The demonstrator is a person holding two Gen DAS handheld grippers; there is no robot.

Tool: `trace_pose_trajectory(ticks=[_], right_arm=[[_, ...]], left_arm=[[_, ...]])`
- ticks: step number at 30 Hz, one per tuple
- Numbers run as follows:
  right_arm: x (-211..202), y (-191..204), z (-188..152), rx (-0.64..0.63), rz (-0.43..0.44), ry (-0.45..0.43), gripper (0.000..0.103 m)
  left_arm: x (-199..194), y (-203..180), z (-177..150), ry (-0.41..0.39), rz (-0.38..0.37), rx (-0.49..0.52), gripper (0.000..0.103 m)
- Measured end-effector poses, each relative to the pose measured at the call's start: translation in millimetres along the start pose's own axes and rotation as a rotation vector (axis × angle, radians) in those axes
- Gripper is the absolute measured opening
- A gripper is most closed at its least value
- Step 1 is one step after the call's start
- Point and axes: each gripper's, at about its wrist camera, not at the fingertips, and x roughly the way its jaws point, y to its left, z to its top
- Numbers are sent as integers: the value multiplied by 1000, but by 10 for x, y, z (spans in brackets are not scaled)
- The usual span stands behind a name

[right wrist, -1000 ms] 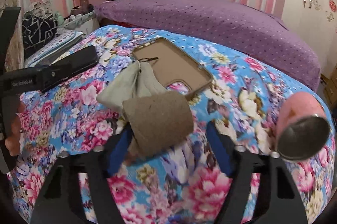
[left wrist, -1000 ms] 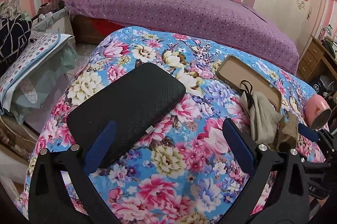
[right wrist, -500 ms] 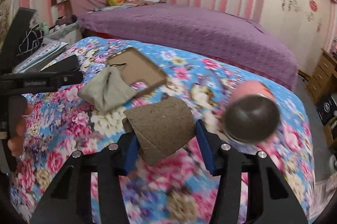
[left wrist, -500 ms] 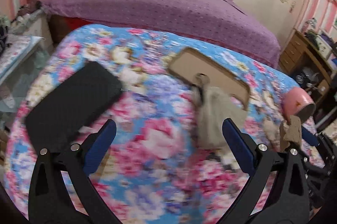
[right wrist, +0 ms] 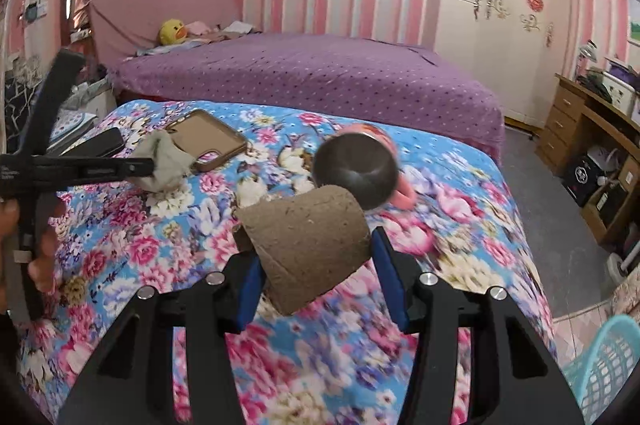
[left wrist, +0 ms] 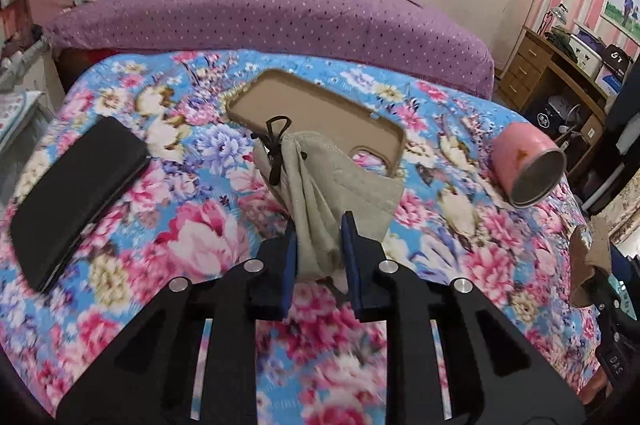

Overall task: Collect trash
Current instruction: 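Grasp the second cardboard tube with the right tool while the left tool grasps the beige pouch, then carry the cardboard tube and beige pouch over the blue basket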

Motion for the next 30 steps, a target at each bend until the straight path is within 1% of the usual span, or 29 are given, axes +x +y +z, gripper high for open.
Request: trace_pose_trajectory(ticks=[3,7,12,17,20,24,27,30], right_arm=[[-129,-97,-96,15,-8,-9,50],[-284,-235,-191,23,-22,-16,50],[-508,-464,-281,46,-42,-42,50],[-718,-762,-374,84,-52,-59,50],[-871,-977,-433,112,-59,-72,50],[-1071,-1356,-529,140,-99,-78,50],[-1218,-1691,-616,172,-128,-77,50],[-1342,-1984,-702,185,-174,-73,50]], left_arm=[[-194,-138,-91,-37,11,19,20],[-422,-315,-237,-56,24,39,20],[-693,-668,-506,-91,76,109,20],[-861,-1058,-775,-115,92,181,20],[-941,-1356,-897,-125,66,192,20],[-1003,-1817,-1052,-135,16,229,20],[-1037,-2229,-1170,-137,-59,245,20],[-1017,-2587,-1257,-132,-106,276,20]])
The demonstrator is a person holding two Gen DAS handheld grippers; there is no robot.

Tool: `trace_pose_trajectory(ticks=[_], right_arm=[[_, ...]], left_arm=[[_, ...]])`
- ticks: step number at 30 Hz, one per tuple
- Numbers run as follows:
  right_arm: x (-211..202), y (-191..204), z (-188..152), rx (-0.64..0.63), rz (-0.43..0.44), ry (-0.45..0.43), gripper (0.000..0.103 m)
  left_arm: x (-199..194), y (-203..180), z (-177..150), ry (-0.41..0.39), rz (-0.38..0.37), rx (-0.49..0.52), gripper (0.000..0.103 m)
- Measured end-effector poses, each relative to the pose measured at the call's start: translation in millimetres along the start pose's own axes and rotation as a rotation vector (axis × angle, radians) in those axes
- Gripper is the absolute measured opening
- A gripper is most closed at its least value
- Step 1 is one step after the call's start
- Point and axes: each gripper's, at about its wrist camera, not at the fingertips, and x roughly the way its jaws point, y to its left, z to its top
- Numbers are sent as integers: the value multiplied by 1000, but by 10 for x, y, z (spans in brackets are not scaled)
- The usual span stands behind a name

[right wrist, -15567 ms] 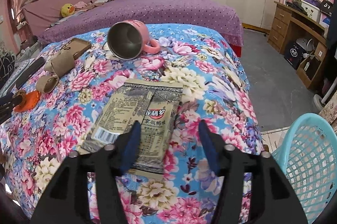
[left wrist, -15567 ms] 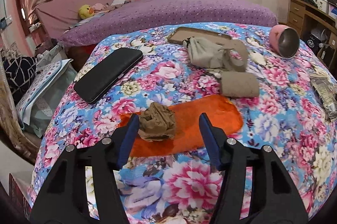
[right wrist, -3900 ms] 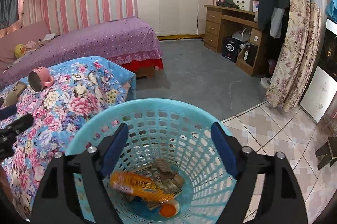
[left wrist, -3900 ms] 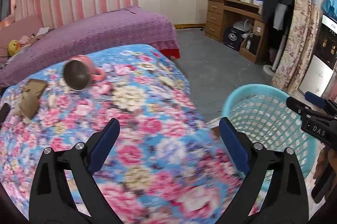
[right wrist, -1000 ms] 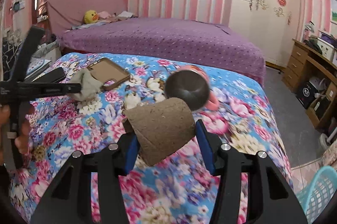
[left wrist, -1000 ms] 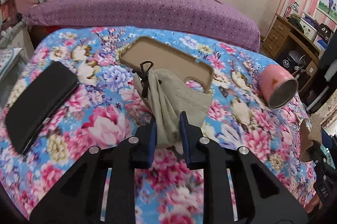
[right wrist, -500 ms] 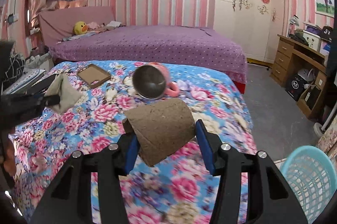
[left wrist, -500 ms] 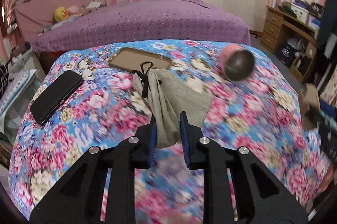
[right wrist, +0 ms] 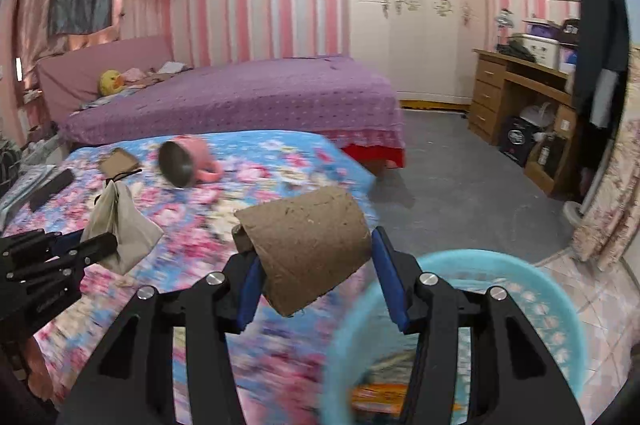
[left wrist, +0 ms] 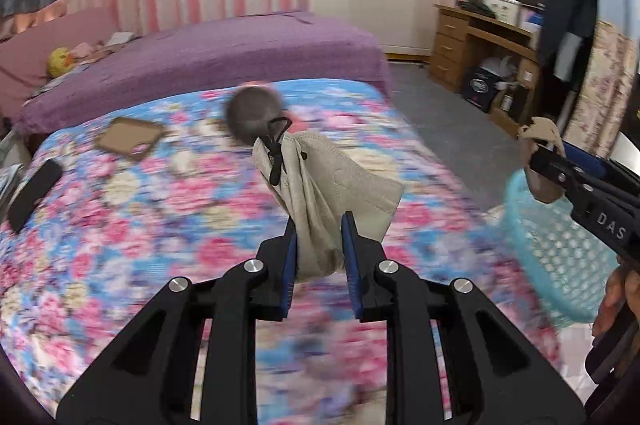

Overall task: Collect trash
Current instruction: 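Carry the cardboard tube and beige pouch over the blue basket, then open both tools to drop the tube and pouch into the basket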

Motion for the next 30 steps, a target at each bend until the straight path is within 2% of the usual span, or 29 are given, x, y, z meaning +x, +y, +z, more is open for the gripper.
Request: trace_pose_trajectory(ticks=[4,10,18,21,23,25,27,30], right_arm=[[-99,-482,-73,18,-83,8,50],[-177,-973,-187,54,-154,30,50],[-270,-1387,-320,130,-189,37,50],[-235,-1449,-353,157,-179,49,50],[-218,-1458,-365,160,-185,57,50],[-210,-1483,-378,168,-184,56,50],[-209,-1487,-384,170,-189,54,51],[-187,-1474,-397,161,-209,60,51]], left_arm=[[81,-490,3,5,-81,34,21],[155,-1145,-68,21,-177,89,21],[222,-1685,-131,45,-246,146,22],[221,-1827,-99,42,-256,173,26],[200,-1893,-86,32,-255,194,32],[173,-1902,-94,24,-254,189,50],[143,-1830,-99,13,-242,183,62],[118,-1741,-95,0,-221,175,72]])
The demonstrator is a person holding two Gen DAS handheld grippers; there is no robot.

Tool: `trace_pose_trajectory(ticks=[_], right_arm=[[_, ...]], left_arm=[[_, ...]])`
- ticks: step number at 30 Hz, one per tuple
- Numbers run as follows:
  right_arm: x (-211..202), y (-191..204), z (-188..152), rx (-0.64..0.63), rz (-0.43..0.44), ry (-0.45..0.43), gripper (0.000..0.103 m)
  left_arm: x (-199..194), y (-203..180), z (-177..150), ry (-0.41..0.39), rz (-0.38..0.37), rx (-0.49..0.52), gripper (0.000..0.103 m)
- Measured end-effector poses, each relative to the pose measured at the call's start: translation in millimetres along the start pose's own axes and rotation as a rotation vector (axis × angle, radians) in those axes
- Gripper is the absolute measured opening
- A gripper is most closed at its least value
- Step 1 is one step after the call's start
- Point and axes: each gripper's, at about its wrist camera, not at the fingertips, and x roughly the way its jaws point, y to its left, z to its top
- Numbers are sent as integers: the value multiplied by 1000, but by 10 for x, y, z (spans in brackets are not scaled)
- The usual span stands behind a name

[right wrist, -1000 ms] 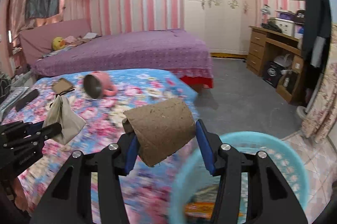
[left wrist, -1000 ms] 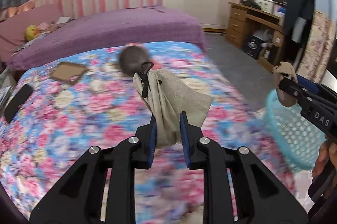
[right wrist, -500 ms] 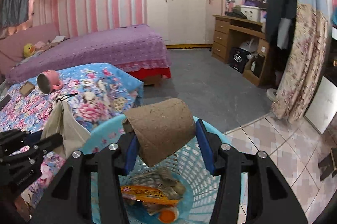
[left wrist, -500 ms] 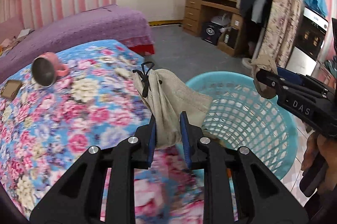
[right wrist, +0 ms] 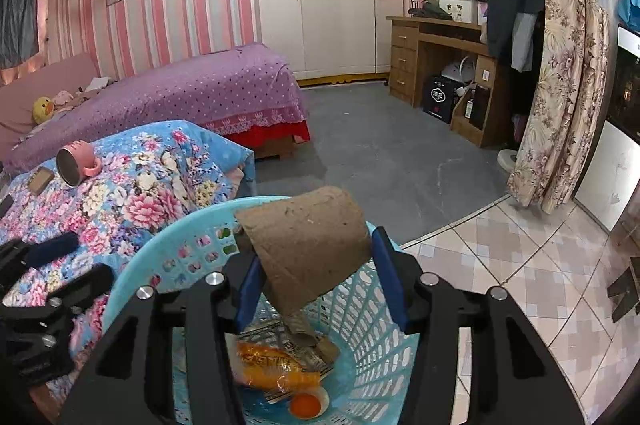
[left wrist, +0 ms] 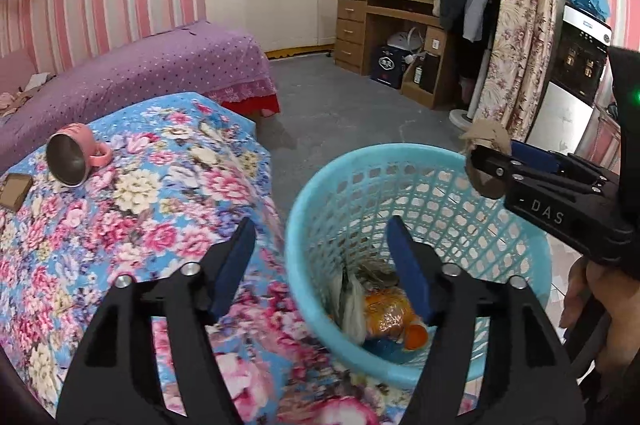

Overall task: Collect trash
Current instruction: 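Open both tools to drop the tube and pouch into the basket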

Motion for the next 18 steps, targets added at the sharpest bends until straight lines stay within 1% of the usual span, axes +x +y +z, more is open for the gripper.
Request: trace_pose_trajectory(ticks=[1,2,3,4,5,7,9,11,13,15,18], right_arm=[[5,-7,1,1,-7,0,53],[19,-6,-3,5,-20,1,58],[33,-15,0,11,-27,4,74],[46,-10,-8,23,-27,2,86],[50,-9,-8,29,-31,-1,89],[56,40,-7,31,-36,4,93],[51,87,0,36,-31,12,98],[6,199,26,32,-27,14,98],[-92,348,69,13,-17,-15,98],[-232,554,118,-18,14,-52,98],[-430,871,150,-91,49,-98,99]], left_arm=[[-23,34,-3,-3,6,-8,77],[-55,94,-12,-8,12,-22,79],[-94,161,-22,-14,18,-36,81],[-118,200,-21,-17,24,-41,83],[-157,257,-28,-21,37,-47,84],[-243,379,-47,-29,68,-54,88],[-368,548,-81,-35,95,-74,89],[-492,711,-115,-41,113,-94,90],[-637,877,-150,-52,140,-111,93],[-809,1057,-217,-62,172,-130,95],[-1112,1344,-392,-84,241,-157,97]])
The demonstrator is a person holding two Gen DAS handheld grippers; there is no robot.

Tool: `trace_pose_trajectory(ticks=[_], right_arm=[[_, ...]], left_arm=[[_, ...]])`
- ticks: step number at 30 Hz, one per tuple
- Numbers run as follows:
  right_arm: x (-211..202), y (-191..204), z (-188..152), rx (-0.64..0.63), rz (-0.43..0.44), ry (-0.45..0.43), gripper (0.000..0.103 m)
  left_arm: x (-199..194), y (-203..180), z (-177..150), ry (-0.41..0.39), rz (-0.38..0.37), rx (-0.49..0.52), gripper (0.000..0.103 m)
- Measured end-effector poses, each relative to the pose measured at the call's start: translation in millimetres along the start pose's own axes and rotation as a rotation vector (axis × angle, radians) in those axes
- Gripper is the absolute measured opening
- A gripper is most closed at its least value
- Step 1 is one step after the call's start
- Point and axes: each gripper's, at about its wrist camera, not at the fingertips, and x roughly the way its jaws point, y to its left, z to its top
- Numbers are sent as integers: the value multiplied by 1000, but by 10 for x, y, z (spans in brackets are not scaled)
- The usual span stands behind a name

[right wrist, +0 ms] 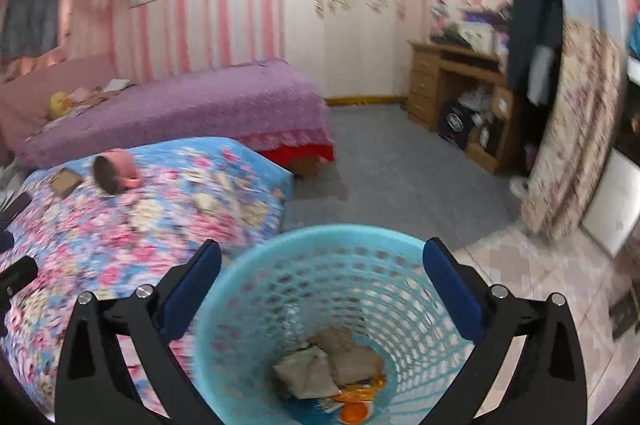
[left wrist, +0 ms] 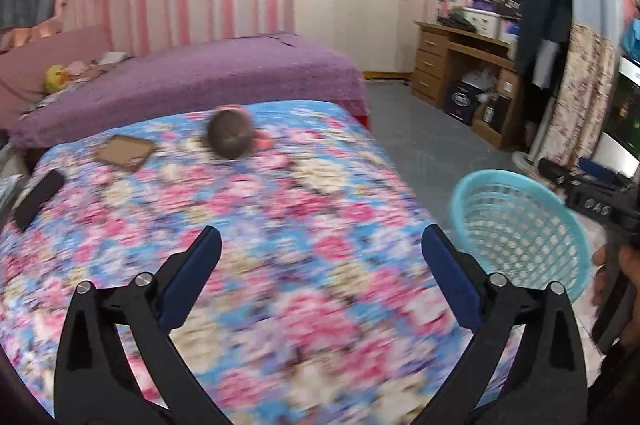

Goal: Collect trash

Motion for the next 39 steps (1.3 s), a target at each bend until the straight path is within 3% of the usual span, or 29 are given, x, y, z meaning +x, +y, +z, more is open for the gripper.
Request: trace_pose_trajectory(ticks=[5,10,15,19,31,39], right_arm=[[-383,568,98,-124,41,-109,99],[-784,1009,91,-116,136,-201,99],[-932,1407,-130,-112,220,-159,99],[-964,1615,-342,-135,232,-117,99],[-1171,1678,-530,-112,231,-101,99],[-1259,1726,-507,-126,211,-136,99]], left_arm=[[-306,456,-162,-10,72,-14,97],[-618,789,-358,-30,129,-17,97],[-851,1009,-554,-29,145,-54,98],[-953,1105,-665,-29,153,-73,98],[-1092,1229,-748,-97,151,-123,98],[-1180,1206,-724,-151,170,-97,98]])
